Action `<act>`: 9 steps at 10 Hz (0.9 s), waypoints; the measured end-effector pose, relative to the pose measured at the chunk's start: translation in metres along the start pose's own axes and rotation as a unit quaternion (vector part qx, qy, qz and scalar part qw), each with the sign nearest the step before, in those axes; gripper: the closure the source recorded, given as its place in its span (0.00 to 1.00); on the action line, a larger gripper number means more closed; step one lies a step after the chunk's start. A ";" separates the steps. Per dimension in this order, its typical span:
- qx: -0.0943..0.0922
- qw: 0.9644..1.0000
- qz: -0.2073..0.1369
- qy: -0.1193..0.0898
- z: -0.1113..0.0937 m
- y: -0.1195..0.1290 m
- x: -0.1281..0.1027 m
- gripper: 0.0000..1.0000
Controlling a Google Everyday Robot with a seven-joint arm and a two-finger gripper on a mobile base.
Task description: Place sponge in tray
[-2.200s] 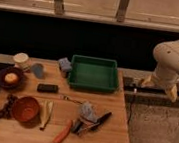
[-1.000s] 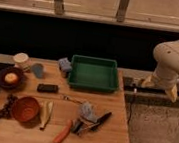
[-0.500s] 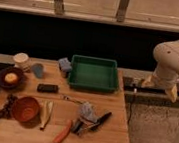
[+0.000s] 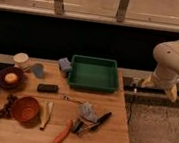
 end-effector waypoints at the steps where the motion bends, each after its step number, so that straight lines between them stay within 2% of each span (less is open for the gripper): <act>1: -0.008 1.000 -0.010 -0.003 -0.004 0.007 -0.001 0.20; 3: -0.029 0.999 -0.036 -0.008 -0.016 0.038 0.000 0.20; 5: -0.061 0.995 -0.074 -0.011 -0.033 0.087 0.008 0.20; 7: -0.098 0.988 -0.118 -0.014 -0.052 0.132 0.022 0.20; 8: -0.116 0.983 -0.141 -0.015 -0.061 0.152 0.030 0.20; 9: -0.141 0.975 -0.170 -0.020 -0.075 0.179 0.042 0.20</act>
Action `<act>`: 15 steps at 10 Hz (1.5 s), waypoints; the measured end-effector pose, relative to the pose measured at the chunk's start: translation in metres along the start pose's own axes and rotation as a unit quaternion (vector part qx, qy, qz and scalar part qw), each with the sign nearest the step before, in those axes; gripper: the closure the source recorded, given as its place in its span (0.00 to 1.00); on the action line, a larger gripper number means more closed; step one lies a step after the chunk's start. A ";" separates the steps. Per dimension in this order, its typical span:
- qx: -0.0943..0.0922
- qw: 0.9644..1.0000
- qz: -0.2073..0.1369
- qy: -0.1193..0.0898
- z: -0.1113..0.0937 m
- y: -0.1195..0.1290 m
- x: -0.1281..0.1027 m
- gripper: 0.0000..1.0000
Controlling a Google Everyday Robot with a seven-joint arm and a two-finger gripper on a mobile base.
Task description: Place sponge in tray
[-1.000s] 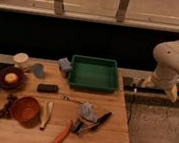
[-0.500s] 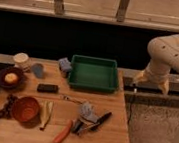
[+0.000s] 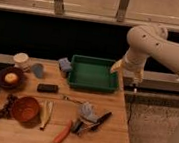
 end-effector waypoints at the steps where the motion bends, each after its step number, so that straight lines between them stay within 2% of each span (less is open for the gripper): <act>1: -0.018 1.000 -0.020 -0.004 -0.005 0.022 0.003 0.20; 2: -0.023 0.999 -0.028 -0.006 -0.007 0.029 0.004 0.20; 7: -0.024 0.999 -0.029 -0.007 -0.007 0.029 0.003 0.20; 9: -0.034 0.997 -0.061 -0.027 -0.002 0.038 0.004 0.20; 10: -0.041 0.995 -0.081 -0.035 0.000 0.052 0.003 0.20; 11: -0.050 0.992 -0.108 -0.041 0.005 0.073 0.002 0.20; 13: -0.062 0.983 -0.166 -0.050 0.014 0.123 -0.005 0.20; 14: -0.069 0.978 -0.191 -0.050 0.019 0.147 -0.006 0.20; 15: -0.081 0.971 -0.222 -0.049 0.026 0.179 -0.008 0.20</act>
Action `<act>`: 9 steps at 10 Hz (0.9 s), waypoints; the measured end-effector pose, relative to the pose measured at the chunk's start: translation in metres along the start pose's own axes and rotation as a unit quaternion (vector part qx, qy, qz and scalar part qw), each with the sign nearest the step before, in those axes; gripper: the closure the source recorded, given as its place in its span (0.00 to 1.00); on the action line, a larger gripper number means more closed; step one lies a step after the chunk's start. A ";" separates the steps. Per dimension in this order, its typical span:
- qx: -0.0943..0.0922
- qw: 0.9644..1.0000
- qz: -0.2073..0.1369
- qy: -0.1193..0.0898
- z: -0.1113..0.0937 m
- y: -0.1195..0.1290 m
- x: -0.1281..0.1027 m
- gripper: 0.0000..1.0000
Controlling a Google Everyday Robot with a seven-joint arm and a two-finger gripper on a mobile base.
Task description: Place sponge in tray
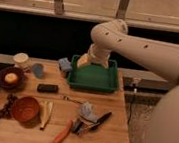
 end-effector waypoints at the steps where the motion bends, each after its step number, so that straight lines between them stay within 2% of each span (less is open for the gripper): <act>1: -0.009 1.000 -0.016 0.000 0.008 0.015 -0.010 0.20; 3: -0.024 0.999 -0.031 0.002 0.017 0.037 -0.020 0.20; 5: -0.019 0.999 -0.029 0.001 0.017 0.031 -0.020 0.20; 7: -0.021 0.999 -0.030 0.001 0.016 0.035 -0.019 0.20; 9: -0.010 0.999 -0.041 0.017 0.029 0.030 -0.025 0.20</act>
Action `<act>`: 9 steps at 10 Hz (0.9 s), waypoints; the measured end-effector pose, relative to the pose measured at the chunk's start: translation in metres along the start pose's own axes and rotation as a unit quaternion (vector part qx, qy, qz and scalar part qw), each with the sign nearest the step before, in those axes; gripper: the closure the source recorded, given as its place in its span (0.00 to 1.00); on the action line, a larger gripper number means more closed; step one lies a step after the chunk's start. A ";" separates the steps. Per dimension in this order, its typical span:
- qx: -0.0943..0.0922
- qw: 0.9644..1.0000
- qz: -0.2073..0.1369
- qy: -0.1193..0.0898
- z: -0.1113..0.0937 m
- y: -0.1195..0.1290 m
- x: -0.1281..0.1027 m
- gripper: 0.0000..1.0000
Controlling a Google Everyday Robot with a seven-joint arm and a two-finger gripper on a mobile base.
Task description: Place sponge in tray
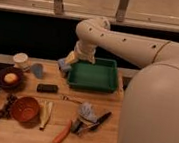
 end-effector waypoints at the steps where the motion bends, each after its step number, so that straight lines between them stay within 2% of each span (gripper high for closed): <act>1: 0.003 1.000 -0.019 0.015 0.019 0.004 -0.008 0.20; 3: 0.004 0.999 -0.044 0.030 0.050 0.004 -0.031 0.20; 4: -0.001 0.998 -0.049 0.031 0.062 0.006 -0.042 0.20; 5: -0.026 0.998 -0.049 0.021 0.078 0.011 -0.057 0.20; 6: -0.042 0.998 -0.047 0.013 0.085 0.014 -0.065 0.20; 7: -0.049 0.998 -0.045 0.007 0.090 0.013 -0.069 0.20; 9: -0.051 0.998 -0.046 0.007 0.090 0.016 -0.070 0.20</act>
